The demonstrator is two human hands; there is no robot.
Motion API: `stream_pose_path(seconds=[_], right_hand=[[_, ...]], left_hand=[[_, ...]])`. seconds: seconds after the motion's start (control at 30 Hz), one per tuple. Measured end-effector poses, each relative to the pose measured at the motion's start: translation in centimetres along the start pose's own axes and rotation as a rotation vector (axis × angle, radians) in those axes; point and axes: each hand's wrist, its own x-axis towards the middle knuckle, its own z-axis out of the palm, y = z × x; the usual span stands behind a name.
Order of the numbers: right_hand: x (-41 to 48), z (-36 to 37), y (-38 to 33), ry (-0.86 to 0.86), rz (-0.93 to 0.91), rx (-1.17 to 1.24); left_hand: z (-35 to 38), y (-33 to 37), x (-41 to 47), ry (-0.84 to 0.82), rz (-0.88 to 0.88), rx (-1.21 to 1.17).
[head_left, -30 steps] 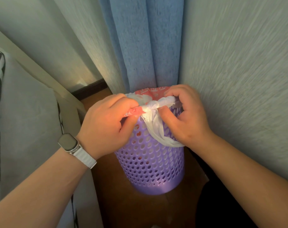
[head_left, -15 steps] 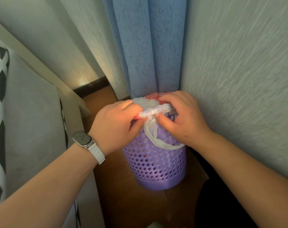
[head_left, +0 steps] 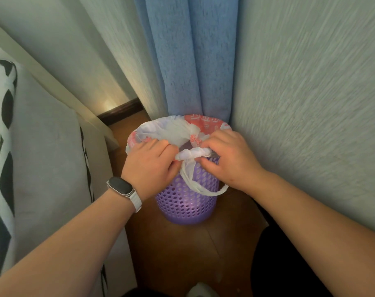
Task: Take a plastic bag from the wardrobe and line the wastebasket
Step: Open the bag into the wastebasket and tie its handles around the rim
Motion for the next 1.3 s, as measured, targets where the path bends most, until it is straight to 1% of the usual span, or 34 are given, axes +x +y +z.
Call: stream_pose_path(seconds=[0.13,0.33,0.43,0.57,0.7,0.8,0.93,1.03,1.13,1.2,1.3], right_hand=[[-0.7,1.1,0.2,-0.029,-0.041,-0.076],[-2.3,4.0,0.1,-0.219,-0.077,-0.167],[-2.7,4.8,0.0,-0.263,-0.136,-0.214],[-2.8,5.1,-0.5,-0.298,-0.195,-0.207],[-3.1,5.4,-1.6,-0.415,-0.229,-0.194],[-3.6,5.8,-1.9,-0.484,-0.272,-0.199],[-4.1,6.0,-2.4,-0.522,-0.306,-0.168],[-4.6,6.2,-2.6,-0.541,-0.297,-0.155],[-5.0,5.8,-2.5,-0.606,-0.267,-0.151],[-4.9,5.3,-2.6,-0.670,-0.218,-0.173],[-4.9,3.8,-3.1,-0.743,-0.141,-0.230]], left_hand=[[1.0,0.0,-1.3,0.004,0.060,0.034],[2.6,0.1,-3.6,-0.153,0.114,0.055],[3.3,-0.1,-4.4,-0.180,0.100,0.033],[3.9,-0.6,-5.0,-0.196,0.042,-0.010],[3.8,-0.1,-6.7,-0.249,-0.063,-0.064],[3.4,0.6,-8.5,-0.334,-0.174,-0.132],[3.1,0.9,-9.6,-0.447,-0.295,-0.184],[2.7,1.6,-9.7,-0.506,-0.348,-0.229],[2.3,2.0,-9.8,-0.567,-0.341,-0.224],[1.7,2.2,-9.8,-0.570,-0.341,-0.240],[0.3,3.2,-9.6,-0.520,-0.355,-0.264]])
